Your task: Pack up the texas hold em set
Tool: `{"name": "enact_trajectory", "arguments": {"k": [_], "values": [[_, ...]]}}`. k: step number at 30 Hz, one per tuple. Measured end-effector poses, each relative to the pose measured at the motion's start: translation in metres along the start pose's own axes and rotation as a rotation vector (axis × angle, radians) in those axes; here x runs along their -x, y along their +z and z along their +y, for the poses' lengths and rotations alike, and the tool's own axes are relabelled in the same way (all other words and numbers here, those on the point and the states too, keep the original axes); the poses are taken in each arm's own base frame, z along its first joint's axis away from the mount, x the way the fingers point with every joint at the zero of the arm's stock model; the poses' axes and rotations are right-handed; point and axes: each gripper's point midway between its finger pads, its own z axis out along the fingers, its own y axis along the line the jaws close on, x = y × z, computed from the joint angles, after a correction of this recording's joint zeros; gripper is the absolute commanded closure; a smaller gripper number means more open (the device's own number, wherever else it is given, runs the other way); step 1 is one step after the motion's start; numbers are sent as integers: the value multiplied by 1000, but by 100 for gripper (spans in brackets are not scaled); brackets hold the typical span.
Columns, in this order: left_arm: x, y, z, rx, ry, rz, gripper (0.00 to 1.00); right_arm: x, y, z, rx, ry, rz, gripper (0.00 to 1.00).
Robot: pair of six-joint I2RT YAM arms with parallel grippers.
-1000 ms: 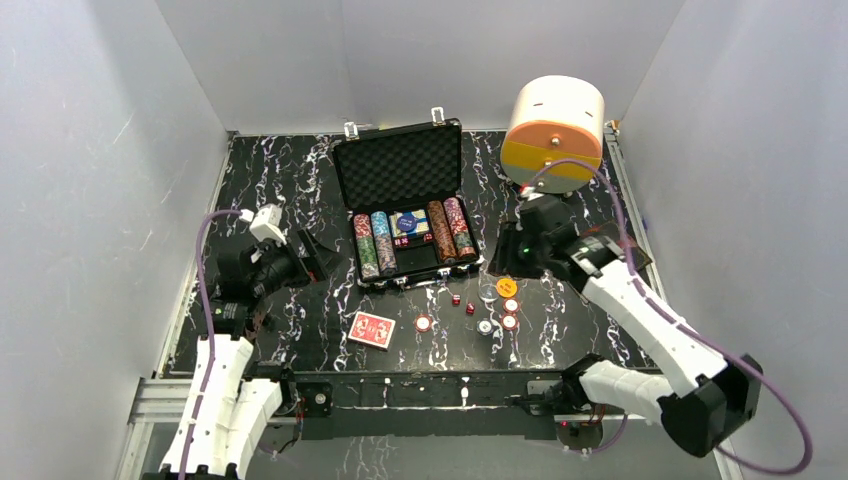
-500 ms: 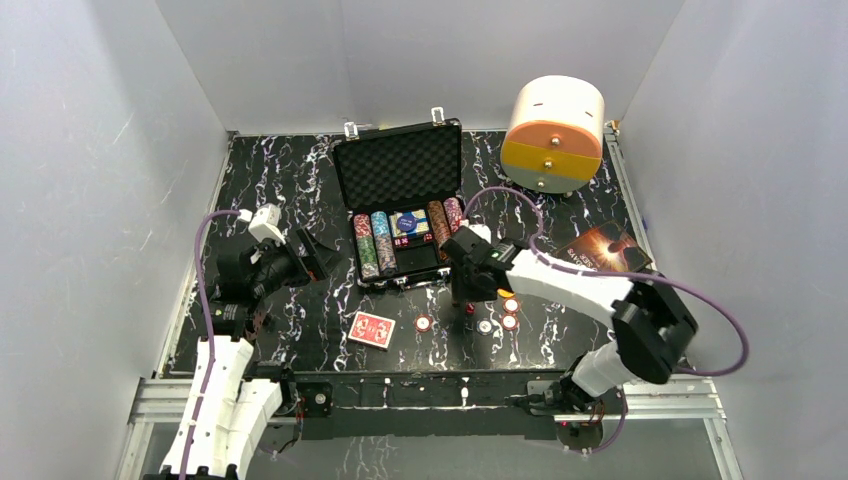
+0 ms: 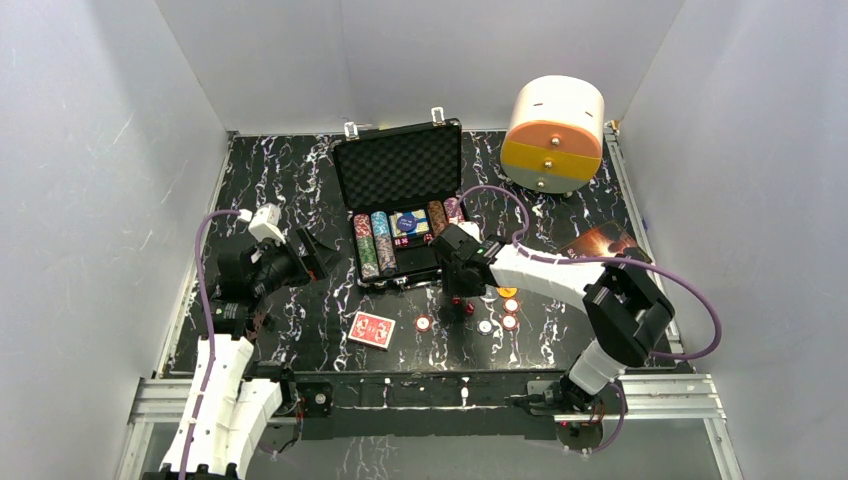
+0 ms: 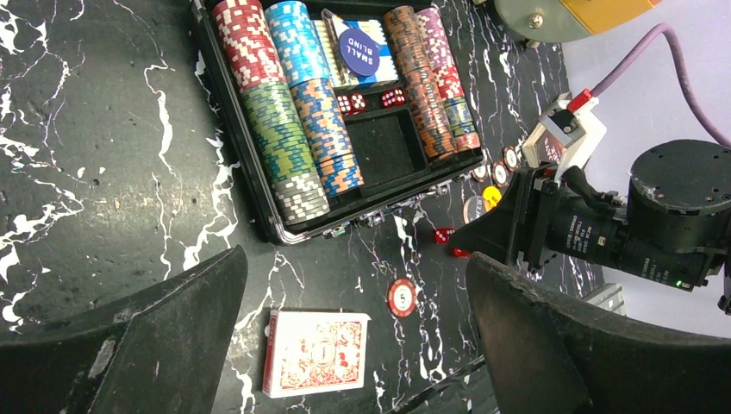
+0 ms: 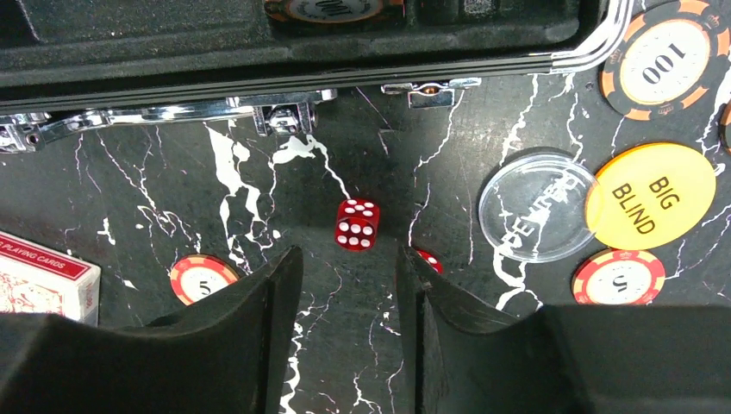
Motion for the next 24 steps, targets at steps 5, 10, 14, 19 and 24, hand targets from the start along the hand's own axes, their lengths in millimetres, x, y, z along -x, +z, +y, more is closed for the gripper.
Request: {"name": "enact_trajectory", "arguments": {"k": [5, 10, 14, 19, 24], "values": [[0, 0, 1, 3, 0, -2, 2, 1, 4, 1, -11, -1, 2, 54], [1, 0, 1, 6, 0, -3, 2, 0, 9, -1, -39, -5, 8, 54], [1, 0, 1, 7, 0, -3, 1, 0, 11, -2, -52, -4, 12, 60], [1, 0, 1, 7, 0, -4, 2, -5, 16, 0, -65, -9, 31, 65], [1, 0, 1, 7, 0, -4, 2, -8, 19, 0, -73, -17, 42, 69]]}}
